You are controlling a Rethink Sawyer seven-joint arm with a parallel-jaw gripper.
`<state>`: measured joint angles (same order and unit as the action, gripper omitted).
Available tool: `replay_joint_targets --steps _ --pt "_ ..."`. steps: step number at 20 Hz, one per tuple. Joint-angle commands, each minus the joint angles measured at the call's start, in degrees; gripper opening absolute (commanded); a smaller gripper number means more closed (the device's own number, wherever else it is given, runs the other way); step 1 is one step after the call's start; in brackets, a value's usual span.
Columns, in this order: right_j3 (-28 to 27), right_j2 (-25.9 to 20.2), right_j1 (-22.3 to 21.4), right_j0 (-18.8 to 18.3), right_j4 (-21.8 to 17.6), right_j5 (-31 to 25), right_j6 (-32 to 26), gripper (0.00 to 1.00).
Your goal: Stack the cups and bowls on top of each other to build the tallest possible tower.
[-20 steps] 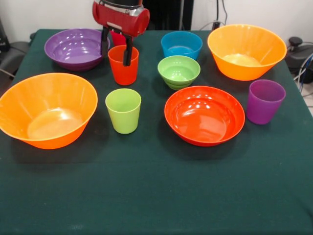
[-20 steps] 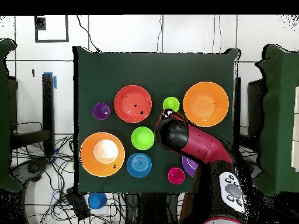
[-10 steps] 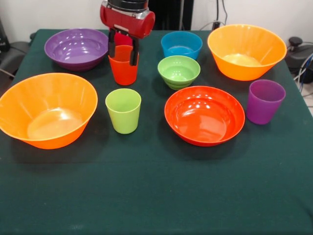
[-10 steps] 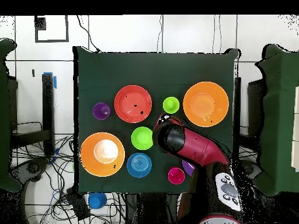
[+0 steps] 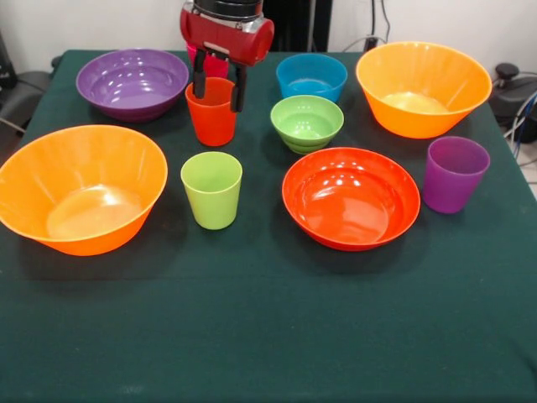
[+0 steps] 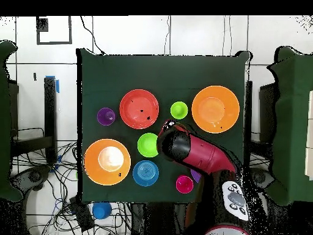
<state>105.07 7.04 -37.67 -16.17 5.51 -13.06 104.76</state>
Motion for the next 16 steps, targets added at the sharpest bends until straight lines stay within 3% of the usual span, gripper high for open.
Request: replay_joint_targets --steps 1,10,16 --pt "2.7 -4.0 0.0 1.3 -0.8 -3.1 6.8 1.0" --pt "7.3 -3.9 -3.1 1.3 -0.5 -6.0 6.9 1.0" --pt "10.7 -4.4 -4.0 0.5 -0.8 -3.7 7.2 1.0"
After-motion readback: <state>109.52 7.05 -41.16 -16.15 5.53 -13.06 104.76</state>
